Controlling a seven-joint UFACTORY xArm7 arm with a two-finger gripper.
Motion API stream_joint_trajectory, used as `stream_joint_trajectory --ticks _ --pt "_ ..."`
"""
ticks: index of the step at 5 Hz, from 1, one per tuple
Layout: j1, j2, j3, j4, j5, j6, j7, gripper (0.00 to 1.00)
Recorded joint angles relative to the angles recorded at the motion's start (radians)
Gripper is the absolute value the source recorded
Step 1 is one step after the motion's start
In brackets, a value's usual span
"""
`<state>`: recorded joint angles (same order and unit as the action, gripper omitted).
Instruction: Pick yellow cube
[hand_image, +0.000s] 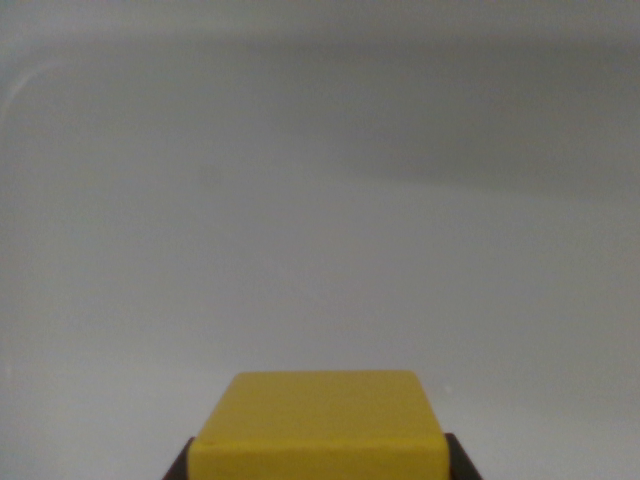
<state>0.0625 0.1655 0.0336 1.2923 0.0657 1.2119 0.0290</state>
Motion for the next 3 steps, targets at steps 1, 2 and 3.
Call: stream_joint_trajectory --ticks 1,2,3 --pt "0.0000 0.000 0.000 0.000 0.0000 0.000 0.000 1.00" --pt "-0.0003 -0.015 0.000 0.032 -0.0008 0.047 0.003 1.00" --pt "-0.0003 -0.015 0.000 0.032 -0.0008 0.047 0.003 1.00"
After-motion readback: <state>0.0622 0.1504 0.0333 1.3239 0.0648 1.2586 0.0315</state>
